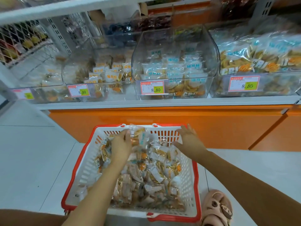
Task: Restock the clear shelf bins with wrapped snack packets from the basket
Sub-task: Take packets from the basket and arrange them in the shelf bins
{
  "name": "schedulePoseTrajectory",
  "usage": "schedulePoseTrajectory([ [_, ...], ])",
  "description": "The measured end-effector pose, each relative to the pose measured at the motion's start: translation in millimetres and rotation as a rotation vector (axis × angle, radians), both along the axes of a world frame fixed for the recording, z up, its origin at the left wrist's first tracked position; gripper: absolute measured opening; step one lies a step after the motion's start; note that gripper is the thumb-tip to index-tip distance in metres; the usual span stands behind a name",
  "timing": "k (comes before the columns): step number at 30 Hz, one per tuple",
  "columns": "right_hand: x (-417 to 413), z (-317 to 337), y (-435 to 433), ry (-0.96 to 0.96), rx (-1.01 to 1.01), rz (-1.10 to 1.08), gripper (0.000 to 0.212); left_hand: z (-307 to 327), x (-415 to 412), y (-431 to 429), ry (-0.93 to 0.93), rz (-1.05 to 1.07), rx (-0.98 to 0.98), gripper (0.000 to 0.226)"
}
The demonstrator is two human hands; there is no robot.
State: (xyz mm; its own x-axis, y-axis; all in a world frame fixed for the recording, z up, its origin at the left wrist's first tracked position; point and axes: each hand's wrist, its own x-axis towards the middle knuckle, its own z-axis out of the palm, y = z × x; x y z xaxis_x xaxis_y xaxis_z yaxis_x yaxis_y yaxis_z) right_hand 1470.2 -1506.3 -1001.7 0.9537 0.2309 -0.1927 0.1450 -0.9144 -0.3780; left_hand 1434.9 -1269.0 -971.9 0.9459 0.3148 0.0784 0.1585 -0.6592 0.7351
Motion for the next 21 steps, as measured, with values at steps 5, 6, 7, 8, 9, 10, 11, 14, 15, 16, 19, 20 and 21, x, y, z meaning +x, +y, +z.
schedulePoseTrajectory([
  [5, -2, 75, 12, 0.488, 0.969, -0.09, 0.067, 58, 0, -26, -0.004, -0.008, -0.89, 0.025],
  [6, -1, 90, 10, 0.507, 1.073, -0.06, 0.064, 69, 1, -34, -0.025, -0.01, -0.998, 0.023],
  [7, 0, 105, 7, 0.505, 1.167, -0.04, 0.059, 77, 3, -40, -0.053, -0.014, -1.064, 0.022],
  [8, 1, 121, 3, 0.497, 1.242, -0.028, 0.053, 86, 4, -48, -0.081, -0.028, -1.113, 0.021],
  [9, 2, 135, -1, 0.478, 1.285, -0.014, 0.049, 92, 6, -53, -0.108, -0.036, -1.147, 0.021],
  [10, 3, 148, -6, 0.447, 1.291, 0.008, 0.047, 99, 8, -59, -0.13, -0.032, -1.181, 0.022],
  [11, 4, 160, -10, 0.412, 1.26, 0.027, 0.048, 104, 11, -64, -0.141, -0.021, -1.206, 0.022],
  [14, 6, 184, -21, 0.271, 1.073, 0.072, 0.059, 118, 20, -80, -0.161, -0.054, -1.067, 0.024],
  [15, 7, 190, -25, 0.193, 1.005, 0.068, 0.06, 123, 25, -84, -0.175, -0.088, -0.932, 0.026],
  [16, 7, 196, -30, 0.115, 0.959, 0.054, 0.058, 130, 28, -88, -0.197, -0.128, -0.809, 0.026],
  [19, 11, 213, -49, -0.005, 0.942, 0.017, 0.047, 156, 39, -100, -0.267, -0.256, -0.56, 0.015],
  [20, 14, 217, -57, 0.005, 0.938, 0.027, 0.041, 167, 42, -107, -0.27, -0.31, -0.508, 0.011],
  [21, 15, 221, -65, 0.024, 0.91, 0.044, 0.033, 178, 43, -116, -0.268, -0.36, -0.46, 0.009],
])
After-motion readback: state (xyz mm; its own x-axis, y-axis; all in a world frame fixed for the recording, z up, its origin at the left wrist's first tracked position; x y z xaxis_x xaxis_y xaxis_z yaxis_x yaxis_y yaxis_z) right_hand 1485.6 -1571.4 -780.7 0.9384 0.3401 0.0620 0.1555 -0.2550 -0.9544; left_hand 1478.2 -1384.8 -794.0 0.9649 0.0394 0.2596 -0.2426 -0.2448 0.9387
